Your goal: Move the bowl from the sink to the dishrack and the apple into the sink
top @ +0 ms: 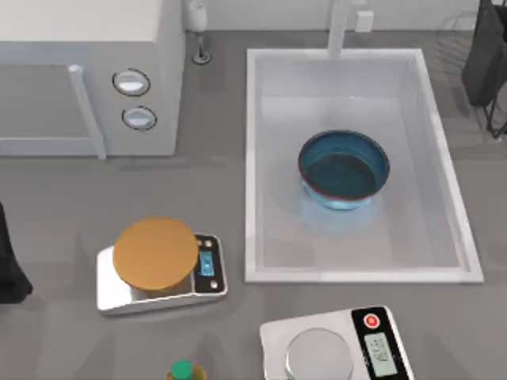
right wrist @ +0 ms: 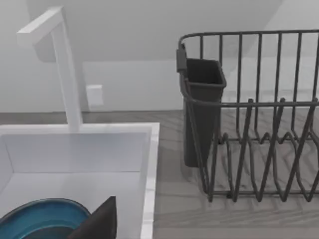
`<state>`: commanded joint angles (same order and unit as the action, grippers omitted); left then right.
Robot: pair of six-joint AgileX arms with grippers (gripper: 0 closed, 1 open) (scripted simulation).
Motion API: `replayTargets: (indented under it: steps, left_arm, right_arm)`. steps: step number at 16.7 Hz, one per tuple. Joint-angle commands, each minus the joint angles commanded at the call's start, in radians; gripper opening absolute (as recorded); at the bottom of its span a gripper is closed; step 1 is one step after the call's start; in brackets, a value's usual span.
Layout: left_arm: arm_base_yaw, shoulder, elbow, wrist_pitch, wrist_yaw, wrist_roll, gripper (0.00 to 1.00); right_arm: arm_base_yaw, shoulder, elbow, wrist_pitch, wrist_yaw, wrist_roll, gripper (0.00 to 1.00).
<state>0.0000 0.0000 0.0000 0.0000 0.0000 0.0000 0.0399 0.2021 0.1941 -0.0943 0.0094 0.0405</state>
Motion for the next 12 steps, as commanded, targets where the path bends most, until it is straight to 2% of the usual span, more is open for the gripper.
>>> replayTargets:
  steps: [5, 12]
  left_arm:
    - [0.0, 0.0, 0.0, 0.0, 0.0, 0.0, 1.0]
    - [0.0, 0.0, 0.0, 0.0, 0.0, 0.0, 1.0]
  right_arm:
    - [0.077, 0.39, 0.369, -0.183, 0.017, 0.079, 1.0]
    - [0.218, 1.111, 1.048, -0.521, 0.047, 0.224, 1.0]
